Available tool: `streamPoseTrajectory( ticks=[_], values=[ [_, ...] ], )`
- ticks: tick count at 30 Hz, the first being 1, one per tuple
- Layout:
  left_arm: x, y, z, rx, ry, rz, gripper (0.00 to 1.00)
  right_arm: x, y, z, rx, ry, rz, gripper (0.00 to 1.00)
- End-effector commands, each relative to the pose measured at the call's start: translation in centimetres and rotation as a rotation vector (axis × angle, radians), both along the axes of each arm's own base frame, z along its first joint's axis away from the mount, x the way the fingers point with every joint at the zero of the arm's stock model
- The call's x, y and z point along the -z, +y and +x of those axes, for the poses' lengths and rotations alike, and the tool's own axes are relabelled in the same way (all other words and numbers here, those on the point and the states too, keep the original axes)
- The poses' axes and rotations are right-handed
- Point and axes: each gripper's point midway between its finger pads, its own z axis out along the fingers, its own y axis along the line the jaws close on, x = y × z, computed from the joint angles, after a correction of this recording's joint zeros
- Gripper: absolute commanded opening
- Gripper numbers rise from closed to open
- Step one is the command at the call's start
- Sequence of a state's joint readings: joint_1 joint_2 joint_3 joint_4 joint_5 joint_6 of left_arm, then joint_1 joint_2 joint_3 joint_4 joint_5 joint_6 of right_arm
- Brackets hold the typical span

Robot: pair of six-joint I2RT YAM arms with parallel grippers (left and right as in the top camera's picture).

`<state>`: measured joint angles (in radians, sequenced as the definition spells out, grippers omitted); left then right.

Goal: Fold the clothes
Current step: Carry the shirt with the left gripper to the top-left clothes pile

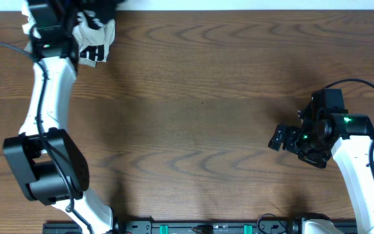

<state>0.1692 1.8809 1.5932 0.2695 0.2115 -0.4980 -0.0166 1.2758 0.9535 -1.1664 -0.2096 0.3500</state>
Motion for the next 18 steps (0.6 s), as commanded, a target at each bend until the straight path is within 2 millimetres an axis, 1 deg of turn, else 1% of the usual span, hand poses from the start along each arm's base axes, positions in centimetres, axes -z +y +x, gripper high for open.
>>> streamPoseTrajectory(
  ticks=[1,3,5,7,9,10,14,16,18],
  values=[
    [-1.4,4.2,0.2,-0.130,-0.058,-0.026,0.06,-0.2,0.3,0.1,-0.025,-0.015,0.003,0.99],
    [-0.3,6.1,0.7,-0.169,-0.068,-0.073,0.07,-0.2,0.3,0.1,-0.019,-0.014,0.004,0.99],
    [0.9,7.2,1.2,-0.191,-0.069,-0.114,0.07,-0.2,0.3,0.0,-0.016,-0.011,0.005,0.99],
    [3.0,8.3,1.8,-0.211,-0.056,-0.167,0.08,-0.1,0.4,-0.2,-0.014,-0.003,0.009,0.99],
    [4.8,8.8,2.4,-0.218,-0.040,-0.193,0.08,-0.1,0.4,-0.4,-0.010,0.006,0.009,0.99],
    [6.1,8.9,2.8,-0.218,-0.025,-0.208,0.08,-0.1,0.4,-0.4,-0.011,0.007,0.009,0.99],
    [9.7,9.0,3.5,-0.221,0.035,-0.221,0.08,-0.1,0.4,-0.5,-0.011,0.010,0.009,0.99],
    [10.8,8.9,3.6,-0.218,0.059,-0.226,0.09,-0.1,0.4,-0.4,-0.011,0.009,0.009,0.99],
    [11.0,8.8,3.7,-0.208,0.063,-0.228,0.08,-0.1,0.4,-0.4,-0.011,0.009,0.009,0.99]
  ],
)
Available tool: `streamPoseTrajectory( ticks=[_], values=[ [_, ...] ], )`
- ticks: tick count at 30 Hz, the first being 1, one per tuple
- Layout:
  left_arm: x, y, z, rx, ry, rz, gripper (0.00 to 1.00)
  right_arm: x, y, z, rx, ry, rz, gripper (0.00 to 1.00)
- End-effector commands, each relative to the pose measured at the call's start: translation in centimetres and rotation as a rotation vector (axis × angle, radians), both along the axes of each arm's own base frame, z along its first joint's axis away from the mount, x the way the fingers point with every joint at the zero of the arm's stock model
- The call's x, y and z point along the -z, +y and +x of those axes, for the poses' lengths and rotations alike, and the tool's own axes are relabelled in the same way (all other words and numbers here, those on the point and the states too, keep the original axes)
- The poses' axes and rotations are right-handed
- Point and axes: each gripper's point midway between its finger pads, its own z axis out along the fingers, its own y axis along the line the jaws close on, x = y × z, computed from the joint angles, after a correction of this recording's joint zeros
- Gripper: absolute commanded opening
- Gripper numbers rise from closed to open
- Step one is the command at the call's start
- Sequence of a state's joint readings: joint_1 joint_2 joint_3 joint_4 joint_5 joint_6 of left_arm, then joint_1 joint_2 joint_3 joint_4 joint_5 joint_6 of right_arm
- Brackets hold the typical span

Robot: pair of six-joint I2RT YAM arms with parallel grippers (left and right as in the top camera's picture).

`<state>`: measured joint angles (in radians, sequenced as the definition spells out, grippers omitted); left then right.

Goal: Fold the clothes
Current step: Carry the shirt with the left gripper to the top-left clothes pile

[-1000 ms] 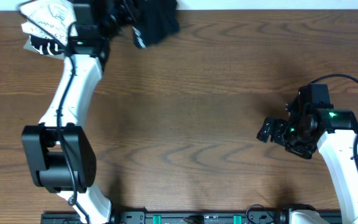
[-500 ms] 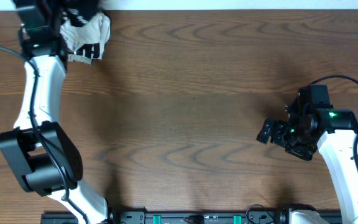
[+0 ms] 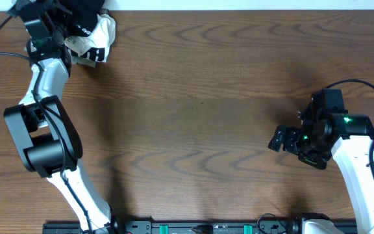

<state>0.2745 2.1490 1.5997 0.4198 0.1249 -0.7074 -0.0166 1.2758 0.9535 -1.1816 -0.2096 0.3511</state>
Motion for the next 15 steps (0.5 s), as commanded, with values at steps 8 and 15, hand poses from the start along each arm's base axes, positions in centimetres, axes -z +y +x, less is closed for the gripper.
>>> streamPoseTrajectory(
  ticks=[8,15],
  values=[
    [-2.1,-0.3,0.5,0.000,-0.094,-0.190,0.11,-0.2,0.4,0.0,-0.012,-0.010,0.008,0.99],
    [-0.6,-1.2,0.5,0.010,-0.049,-0.279,0.11,-0.2,0.4,-0.1,-0.013,-0.007,0.008,0.99]
  ],
)
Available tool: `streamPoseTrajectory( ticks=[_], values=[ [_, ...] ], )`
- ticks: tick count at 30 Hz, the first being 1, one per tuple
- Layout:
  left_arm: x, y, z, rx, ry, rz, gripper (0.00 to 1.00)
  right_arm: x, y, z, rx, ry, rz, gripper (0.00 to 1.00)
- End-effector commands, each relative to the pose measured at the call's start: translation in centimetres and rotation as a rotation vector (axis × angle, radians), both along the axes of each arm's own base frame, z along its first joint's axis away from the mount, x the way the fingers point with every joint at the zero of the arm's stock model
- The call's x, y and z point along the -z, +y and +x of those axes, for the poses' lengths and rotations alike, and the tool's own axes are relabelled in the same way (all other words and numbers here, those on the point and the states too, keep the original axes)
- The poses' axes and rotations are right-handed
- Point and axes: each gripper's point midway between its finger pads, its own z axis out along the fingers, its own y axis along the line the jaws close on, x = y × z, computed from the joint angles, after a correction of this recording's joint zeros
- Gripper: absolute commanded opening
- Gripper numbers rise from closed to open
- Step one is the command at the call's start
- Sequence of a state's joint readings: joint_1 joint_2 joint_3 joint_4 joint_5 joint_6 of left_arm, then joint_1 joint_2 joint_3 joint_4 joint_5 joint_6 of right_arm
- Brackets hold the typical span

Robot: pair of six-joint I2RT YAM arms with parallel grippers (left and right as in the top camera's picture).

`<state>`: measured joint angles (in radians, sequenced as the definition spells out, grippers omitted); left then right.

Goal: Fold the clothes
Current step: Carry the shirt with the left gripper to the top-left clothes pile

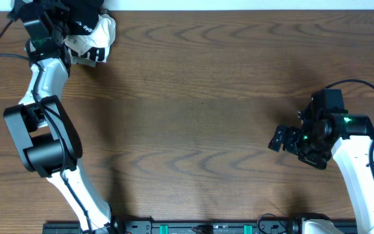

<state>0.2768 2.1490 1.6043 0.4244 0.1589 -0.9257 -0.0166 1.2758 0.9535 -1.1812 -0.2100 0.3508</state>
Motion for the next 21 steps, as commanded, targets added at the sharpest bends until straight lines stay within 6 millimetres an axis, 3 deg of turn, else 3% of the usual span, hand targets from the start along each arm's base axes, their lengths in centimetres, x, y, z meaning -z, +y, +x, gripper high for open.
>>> streamPoseTrajectory(
  ticks=[1,5,6,10,12,15,21],
  values=[
    [0.5,-0.9,0.2,0.026,0.028,-0.073,0.11,-0.1,0.4,-0.1,-0.012,-0.007,0.008,0.99],
    [3.0,-1.1,-0.5,0.024,0.127,-0.102,0.11,-0.2,0.4,0.0,-0.012,-0.010,0.007,0.99],
    [3.3,-1.3,-0.6,0.030,0.142,-0.109,0.16,-0.2,0.4,0.0,-0.012,-0.011,0.007,0.99],
    [3.7,-2.0,-0.7,0.070,0.158,-0.126,0.59,-0.2,0.4,0.0,-0.012,-0.010,0.007,0.99],
    [3.3,-1.9,-0.9,0.088,0.152,-0.133,0.87,-0.2,0.4,0.0,-0.013,-0.009,0.007,0.99],
    [2.6,-1.4,-1.2,0.095,0.142,-0.138,0.99,-0.1,0.4,-0.1,-0.012,-0.006,0.008,0.99],
    [2.0,1.8,-3.2,0.034,0.182,-0.159,0.98,-0.1,0.4,-0.1,-0.024,-0.008,0.007,0.99]
  ],
)
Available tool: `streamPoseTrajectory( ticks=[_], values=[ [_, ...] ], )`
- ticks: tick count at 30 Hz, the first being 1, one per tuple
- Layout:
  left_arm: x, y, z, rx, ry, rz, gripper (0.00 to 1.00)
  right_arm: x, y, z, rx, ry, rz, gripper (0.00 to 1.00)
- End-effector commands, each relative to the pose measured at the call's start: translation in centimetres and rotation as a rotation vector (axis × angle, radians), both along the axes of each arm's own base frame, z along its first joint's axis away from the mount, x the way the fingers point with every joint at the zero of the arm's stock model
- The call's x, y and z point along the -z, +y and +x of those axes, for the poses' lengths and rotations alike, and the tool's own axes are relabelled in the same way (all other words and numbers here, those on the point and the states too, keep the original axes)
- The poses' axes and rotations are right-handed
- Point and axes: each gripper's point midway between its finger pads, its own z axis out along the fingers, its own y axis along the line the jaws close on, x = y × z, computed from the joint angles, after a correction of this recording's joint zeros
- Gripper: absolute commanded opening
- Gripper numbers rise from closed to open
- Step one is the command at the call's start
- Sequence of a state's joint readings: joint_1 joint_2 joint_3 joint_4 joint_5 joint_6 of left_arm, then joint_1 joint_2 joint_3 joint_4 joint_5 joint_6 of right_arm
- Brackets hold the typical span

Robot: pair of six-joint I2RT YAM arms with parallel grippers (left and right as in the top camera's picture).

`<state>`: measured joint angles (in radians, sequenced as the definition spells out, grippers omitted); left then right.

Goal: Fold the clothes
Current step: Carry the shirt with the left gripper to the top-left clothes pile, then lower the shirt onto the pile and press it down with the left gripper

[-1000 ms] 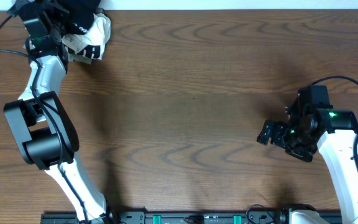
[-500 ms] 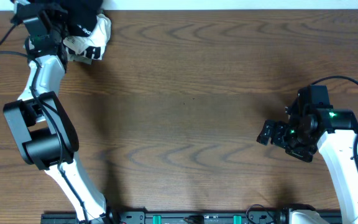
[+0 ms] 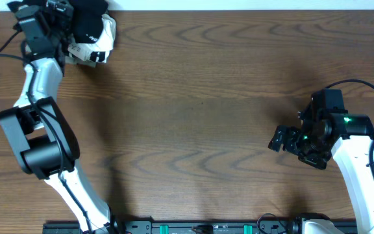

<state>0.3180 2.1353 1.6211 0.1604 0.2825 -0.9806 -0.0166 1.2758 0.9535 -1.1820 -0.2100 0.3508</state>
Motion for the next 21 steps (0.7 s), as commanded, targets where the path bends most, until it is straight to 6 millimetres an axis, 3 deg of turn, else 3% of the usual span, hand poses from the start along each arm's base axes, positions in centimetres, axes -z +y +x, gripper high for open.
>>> streamPoseTrajectory(
  ticks=[1,6,10,17,21],
  values=[
    [-2.3,2.6,-1.6,-0.041,-0.004,-0.005,0.98,-0.1,0.4,-0.1,-0.024,-0.009,0.007,0.99],
    [-2.6,5.0,-3.8,-0.090,0.046,-0.025,0.98,-0.2,0.4,0.0,-0.031,-0.012,0.006,0.99],
    [-4.7,5.0,-4.5,-0.061,0.021,0.010,0.98,-0.2,0.4,-0.1,-0.045,-0.015,0.005,0.99],
    [-10.0,4.2,-5.6,-0.038,-0.057,0.071,0.98,-0.1,0.4,-0.3,-0.046,-0.004,0.006,0.99],
    [-14.7,1.5,-6.7,0.116,-0.145,0.188,0.98,-0.1,0.4,-0.4,-0.057,-0.004,0.005,0.99]
  ],
)
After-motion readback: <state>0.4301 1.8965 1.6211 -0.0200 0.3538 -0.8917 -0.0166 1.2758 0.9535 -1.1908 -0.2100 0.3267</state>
